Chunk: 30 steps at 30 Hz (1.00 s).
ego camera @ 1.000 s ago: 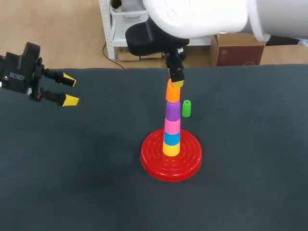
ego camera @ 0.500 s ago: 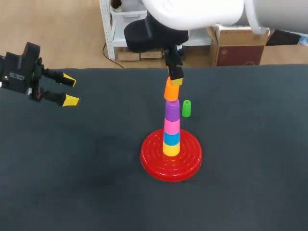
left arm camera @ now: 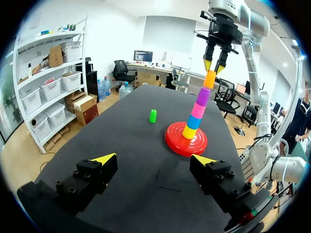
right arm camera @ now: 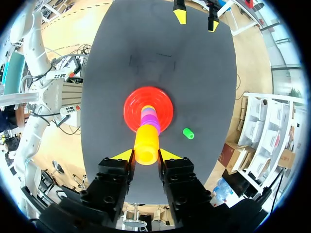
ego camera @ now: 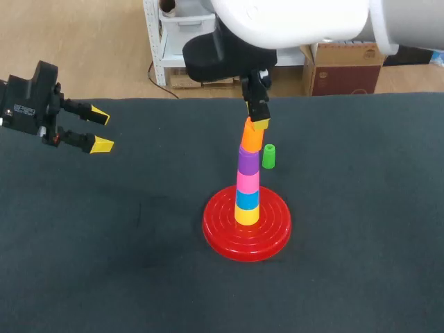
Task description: Pick up and stack the cylinders on the red base in this order: pink,purple,orange,green
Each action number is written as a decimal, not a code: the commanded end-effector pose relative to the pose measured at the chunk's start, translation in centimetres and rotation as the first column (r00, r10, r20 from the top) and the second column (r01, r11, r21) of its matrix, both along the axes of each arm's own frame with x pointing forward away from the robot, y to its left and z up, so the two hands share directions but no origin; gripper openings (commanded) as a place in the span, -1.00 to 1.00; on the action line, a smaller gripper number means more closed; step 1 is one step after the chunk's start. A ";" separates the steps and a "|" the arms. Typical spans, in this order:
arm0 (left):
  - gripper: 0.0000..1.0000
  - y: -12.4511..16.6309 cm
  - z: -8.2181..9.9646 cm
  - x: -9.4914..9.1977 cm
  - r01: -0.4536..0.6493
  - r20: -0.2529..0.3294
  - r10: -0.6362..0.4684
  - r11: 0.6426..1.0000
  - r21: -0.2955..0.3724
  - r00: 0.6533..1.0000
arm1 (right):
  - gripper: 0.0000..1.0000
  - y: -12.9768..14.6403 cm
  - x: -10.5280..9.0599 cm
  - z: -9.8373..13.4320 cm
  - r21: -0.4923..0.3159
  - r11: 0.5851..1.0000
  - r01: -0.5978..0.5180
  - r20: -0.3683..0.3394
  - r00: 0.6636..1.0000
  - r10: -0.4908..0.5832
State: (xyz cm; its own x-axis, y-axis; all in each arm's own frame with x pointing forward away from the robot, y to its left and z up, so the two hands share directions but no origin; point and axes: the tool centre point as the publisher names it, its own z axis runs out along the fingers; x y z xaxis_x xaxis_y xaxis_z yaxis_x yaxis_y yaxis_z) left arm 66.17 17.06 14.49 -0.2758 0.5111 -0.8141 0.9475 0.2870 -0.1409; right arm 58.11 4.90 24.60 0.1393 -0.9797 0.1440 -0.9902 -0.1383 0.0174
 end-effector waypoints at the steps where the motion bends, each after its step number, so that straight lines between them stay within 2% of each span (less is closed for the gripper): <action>1: 1.00 0.1 -0.1 0.1 0.004 0.002 -0.004 1.000 -0.003 1.000 | -1.00 0.0 0.0 -0.3 -0.002 1.000 0.000 0.005 1.000 0.000; 10: 1.00 0.1 -0.1 0.1 0.004 0.002 -0.004 1.000 -0.003 1.000 | -1.00 0.8 1.0 -0.5 -0.001 1.000 -0.011 0.023 1.000 0.011; 30: 1.00 0.1 -0.1 0.1 0.004 0.002 -0.004 1.000 -0.003 1.000 | -1.00 1.3 0.8 -1.8 -0.046 0.998 -0.035 -0.032 0.999 0.033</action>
State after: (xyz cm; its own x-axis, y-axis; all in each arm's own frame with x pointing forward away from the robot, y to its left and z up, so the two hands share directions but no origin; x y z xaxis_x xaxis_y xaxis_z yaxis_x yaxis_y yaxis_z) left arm 66.17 17.06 14.49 -0.2758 0.5111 -0.8141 0.9475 0.2870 -0.1409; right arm 58.61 5.72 23.16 0.1742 -0.9692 0.1743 -0.9846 -0.1689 0.0447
